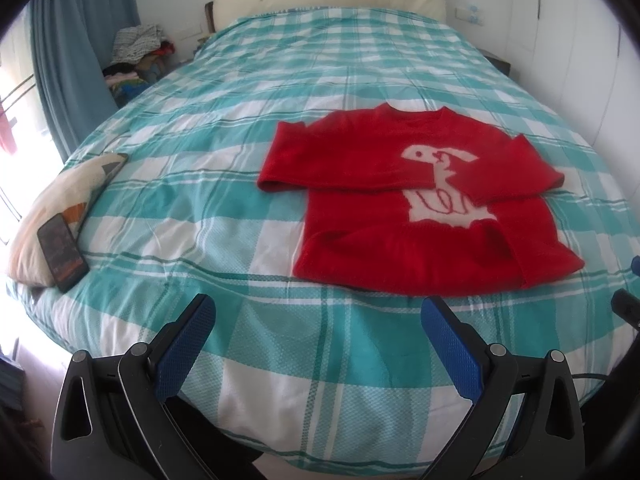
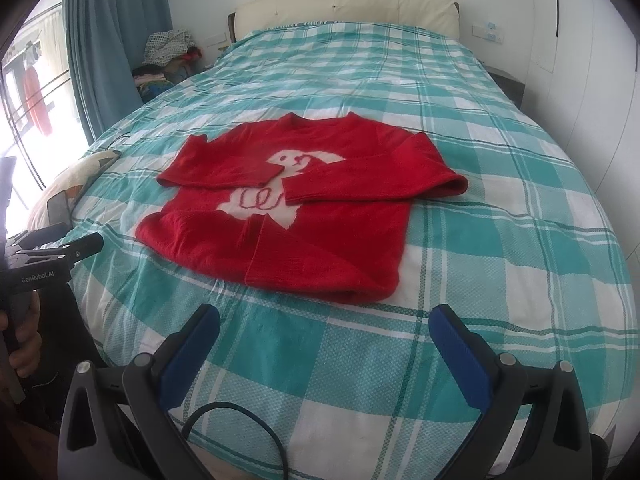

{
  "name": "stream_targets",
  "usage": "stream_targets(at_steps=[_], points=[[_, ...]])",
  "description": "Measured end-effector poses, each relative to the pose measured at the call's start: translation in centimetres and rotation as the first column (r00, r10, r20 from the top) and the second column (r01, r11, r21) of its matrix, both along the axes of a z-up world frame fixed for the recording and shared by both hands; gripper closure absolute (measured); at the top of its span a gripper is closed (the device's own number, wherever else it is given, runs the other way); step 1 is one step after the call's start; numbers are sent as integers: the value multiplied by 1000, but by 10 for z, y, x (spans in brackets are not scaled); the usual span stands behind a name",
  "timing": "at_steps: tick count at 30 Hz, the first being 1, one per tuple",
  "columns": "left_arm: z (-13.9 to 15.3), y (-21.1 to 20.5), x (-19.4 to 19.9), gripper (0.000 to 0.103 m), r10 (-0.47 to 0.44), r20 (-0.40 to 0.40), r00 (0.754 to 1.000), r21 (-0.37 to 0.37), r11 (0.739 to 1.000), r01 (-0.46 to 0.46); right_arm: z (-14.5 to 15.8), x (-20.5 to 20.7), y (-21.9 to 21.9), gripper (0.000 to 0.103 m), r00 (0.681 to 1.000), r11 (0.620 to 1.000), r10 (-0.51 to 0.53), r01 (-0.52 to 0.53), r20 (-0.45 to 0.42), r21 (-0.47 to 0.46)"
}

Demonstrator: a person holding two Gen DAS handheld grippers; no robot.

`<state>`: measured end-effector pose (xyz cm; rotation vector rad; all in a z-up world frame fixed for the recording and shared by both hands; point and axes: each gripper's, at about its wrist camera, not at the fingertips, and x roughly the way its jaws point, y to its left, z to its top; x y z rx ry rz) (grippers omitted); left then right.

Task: Fold small clothes
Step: 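Move both grippers toward the red rabbit sweater on the bed, then lower both open grippers to the sweater hem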

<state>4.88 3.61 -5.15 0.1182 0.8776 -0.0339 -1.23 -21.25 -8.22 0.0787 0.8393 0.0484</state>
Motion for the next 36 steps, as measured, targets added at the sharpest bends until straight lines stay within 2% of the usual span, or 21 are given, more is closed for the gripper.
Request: stream_targets(at_steps=[14,20,23,25,28,30,31,33,35,36], points=[[-4,-1,0,0,17,-2,1000,36,999,-17,-2,3,9,0,1000,999,31,-31,-3,10],[-4,1,0,0,20,-2,1000,50,999,-20,-1,17,24,0,991,992,126,-127,33,25],[-2,7,-2,0,37,1,999,52,998,-37,-9,44,33,0,972,973,229,-231,56,22],[-1,15,-5,0,56,6,998,49,997,-56,-19,72,31,0,958,957,283,-285,52,53],[-3,29,-8,0,90,-1,996,41,995,-90,-42,118,25,0,930,918,368,-361,-15,166],[-6,36,-9,0,109,-10,994,36,993,-109,-60,141,24,0,909,898,410,-390,-68,205],[-8,40,-9,0,116,-15,993,34,993,-115,-70,148,26,0,885,873,454,-419,-102,250],[-11,46,-11,0,126,-21,992,34,992,-125,-85,148,35,0,796,774,586,-494,-152,397],[-13,53,-12,0,137,-18,990,39,990,-136,-84,122,53,0,678,670,717,-604,-164,432],[-13,58,-13,0,145,-18,989,41,989,-144,-79,101,61,0,603,610,780,-671,-169,423]])
